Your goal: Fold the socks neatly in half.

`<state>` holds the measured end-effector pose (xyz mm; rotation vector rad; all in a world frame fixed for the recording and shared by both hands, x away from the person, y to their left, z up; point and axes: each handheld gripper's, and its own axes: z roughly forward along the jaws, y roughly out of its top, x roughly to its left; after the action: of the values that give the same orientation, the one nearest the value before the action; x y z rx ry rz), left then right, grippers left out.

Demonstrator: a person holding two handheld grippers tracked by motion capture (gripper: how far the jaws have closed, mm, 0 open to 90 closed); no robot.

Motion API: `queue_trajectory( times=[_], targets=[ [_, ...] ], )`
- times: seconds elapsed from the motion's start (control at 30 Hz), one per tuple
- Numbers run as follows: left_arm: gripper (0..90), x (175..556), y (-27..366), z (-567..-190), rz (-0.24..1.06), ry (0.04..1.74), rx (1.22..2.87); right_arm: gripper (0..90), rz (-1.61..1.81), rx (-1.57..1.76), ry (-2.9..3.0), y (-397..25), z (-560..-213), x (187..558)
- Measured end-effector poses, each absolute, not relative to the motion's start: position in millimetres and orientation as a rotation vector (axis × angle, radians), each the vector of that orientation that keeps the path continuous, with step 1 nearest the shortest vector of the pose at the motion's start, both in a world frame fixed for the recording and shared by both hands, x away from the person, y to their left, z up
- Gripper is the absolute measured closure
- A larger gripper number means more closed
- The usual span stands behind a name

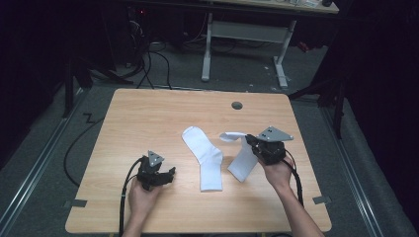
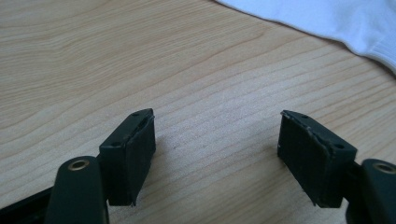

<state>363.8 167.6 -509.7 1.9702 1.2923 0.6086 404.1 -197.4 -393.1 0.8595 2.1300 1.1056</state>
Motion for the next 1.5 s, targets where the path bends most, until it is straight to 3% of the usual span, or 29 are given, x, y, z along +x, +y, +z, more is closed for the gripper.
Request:
queue_trajectory(
  times=[0.87, 1.5],
  targets=[
    [28.2, 364, 168, -510, 0.608, 1.292, 1.971, 86.6, 1.258, 0.69, 2.178, -169, -362, 383],
    [28.0, 364, 168, -510, 0.606, 1.29, 1.971, 86.6, 1.366, 0.584, 2.282, -137, -365, 371]
  ],
)
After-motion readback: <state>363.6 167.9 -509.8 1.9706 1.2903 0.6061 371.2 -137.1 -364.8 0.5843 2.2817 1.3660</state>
